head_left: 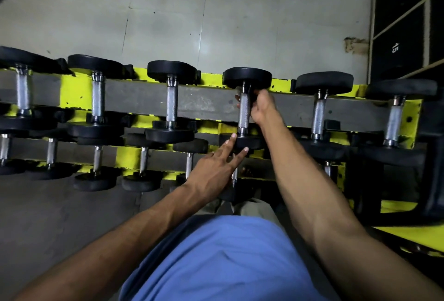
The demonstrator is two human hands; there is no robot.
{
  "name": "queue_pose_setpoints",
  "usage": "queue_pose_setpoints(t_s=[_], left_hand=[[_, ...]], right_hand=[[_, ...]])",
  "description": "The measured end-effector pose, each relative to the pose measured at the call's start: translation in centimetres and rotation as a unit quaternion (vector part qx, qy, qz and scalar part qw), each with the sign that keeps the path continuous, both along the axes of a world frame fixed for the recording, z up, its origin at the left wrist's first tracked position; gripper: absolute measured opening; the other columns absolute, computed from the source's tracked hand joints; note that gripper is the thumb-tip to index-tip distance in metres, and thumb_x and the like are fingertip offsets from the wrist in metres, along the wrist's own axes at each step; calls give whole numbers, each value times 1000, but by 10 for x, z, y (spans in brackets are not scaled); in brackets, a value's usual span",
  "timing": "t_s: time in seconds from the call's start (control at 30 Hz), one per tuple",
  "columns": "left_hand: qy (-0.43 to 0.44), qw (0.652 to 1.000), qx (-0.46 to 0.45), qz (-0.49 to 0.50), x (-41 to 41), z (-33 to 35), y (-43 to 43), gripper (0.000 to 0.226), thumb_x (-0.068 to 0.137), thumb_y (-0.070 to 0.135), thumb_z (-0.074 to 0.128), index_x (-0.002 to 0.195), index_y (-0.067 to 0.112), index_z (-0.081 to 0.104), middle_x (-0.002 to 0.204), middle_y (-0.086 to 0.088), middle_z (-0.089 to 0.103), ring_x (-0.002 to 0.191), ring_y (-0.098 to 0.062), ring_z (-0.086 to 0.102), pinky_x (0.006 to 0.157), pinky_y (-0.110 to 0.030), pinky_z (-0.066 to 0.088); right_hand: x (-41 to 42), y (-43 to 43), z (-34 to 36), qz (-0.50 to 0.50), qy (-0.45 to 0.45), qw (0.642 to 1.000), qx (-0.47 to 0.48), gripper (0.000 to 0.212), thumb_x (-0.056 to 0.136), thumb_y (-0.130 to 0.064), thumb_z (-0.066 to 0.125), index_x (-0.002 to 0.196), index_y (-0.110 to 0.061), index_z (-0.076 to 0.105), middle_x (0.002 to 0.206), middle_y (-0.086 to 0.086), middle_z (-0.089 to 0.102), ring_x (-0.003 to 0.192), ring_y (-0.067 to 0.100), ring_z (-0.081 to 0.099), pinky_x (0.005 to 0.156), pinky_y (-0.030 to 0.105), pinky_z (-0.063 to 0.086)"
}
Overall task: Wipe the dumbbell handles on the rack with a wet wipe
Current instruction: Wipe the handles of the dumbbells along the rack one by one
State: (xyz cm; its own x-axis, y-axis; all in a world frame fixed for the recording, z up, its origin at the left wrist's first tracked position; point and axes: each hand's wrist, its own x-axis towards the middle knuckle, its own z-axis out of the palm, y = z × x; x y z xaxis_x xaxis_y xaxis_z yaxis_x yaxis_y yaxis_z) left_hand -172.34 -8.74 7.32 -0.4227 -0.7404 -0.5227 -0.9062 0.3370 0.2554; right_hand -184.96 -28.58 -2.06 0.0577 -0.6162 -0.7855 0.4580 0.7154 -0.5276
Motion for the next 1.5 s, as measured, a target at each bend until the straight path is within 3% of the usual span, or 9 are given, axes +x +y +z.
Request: queue_pose_setpoints(t_s=[0.13, 0.33, 0.43, 0.7, 0.87, 0.97, 1.1, 1.3, 1.5], left_hand=[[0, 1000, 7, -14, 4, 4, -5, 94, 100, 2, 52, 168, 28, -8, 169, -17, -28, 160, -30, 18, 120, -40, 33], [20, 1000, 4, -13, 8, 1, -4, 84, 104, 5, 44, 168, 27, -6, 169, -18, -27, 160, -31, 15, 122, -41, 32], [17, 1000, 6, -10, 7, 2, -4, 85, 104, 3, 45, 168, 28, -4, 170, -17, -26, 160, -31, 16, 121, -41, 32], [20, 1000, -3, -7, 6, -8, -2, 86, 102, 4, 48, 168, 26, -2, 170, -20, -24, 162, -30, 10, 124, -44, 31], [30, 999, -15, 3, 5, -16, 0, 90, 98, -6, 46, 168, 24, -1, 169, -22, -26, 162, -30, 4, 124, -47, 32], [23, 1000, -14, -8, 3, -15, 0, 89, 98, -7, 44, 168, 23, -3, 169, -23, -25, 162, -32, 3, 124, -47, 32], [30, 999, -25, -4, 6, -17, -1, 88, 99, -6, 44, 168, 23, -2, 169, -22, -26, 162, -31, 3, 123, -47, 33], [25, 999, -23, -7, 5, -12, 4, 80, 104, 5, 43, 168, 22, -2, 169, -23, -25, 162, -32, 3, 121, -45, 34], [24, 999, -22, 12, 0, -11, 8, 85, 104, 7, 47, 168, 23, -7, 167, -21, -32, 162, -32, -3, 122, -44, 31]], right_hand=[[-3, 28, -6, 3, 313, 937, -153, 9, 94, -15, 62, 86, -13, 66, 75, 0, 65, 61, 12, 56, 57, 24, 42], [-23, 44, 1, 277, 667, 518, -458, 12, 97, -27, 62, 104, -18, 60, 105, 1, 58, 91, 19, 51, 59, 30, 40], [-33, 31, 2, 391, 679, 361, -506, 26, 96, -18, 59, 122, -20, 60, 123, -1, 58, 90, 22, 54, 62, 35, 49], [4, 25, 57, 738, 511, 208, -390, 17, 94, -23, 54, 105, -21, 67, 101, 6, 69, 88, 31, 68, 62, 32, 39], [-17, 26, 55, 675, 535, 314, -400, 18, 96, -31, 51, 103, -26, 67, 98, 0, 72, 87, 24, 69, 69, 32, 51], [-10, 39, 54, 717, 494, 278, -407, 13, 94, -29, 56, 96, -23, 68, 92, 1, 68, 82, 22, 65, 64, 32, 49], [-22, 39, 48, 623, 529, 362, -447, 13, 89, -26, 70, 101, -23, 66, 105, 2, 58, 91, 21, 60, 68, 30, 44], [-41, 77, 13, 471, 542, 667, -197, 6, 86, -19, 69, 90, -16, 67, 90, 5, 73, 84, 27, 66, 76, 37, 54], [-35, 59, 1, 336, 329, 878, -84, 26, 86, 7, 51, 78, -11, 69, 75, 7, 68, 65, 18, 59, 56, 22, 47]])
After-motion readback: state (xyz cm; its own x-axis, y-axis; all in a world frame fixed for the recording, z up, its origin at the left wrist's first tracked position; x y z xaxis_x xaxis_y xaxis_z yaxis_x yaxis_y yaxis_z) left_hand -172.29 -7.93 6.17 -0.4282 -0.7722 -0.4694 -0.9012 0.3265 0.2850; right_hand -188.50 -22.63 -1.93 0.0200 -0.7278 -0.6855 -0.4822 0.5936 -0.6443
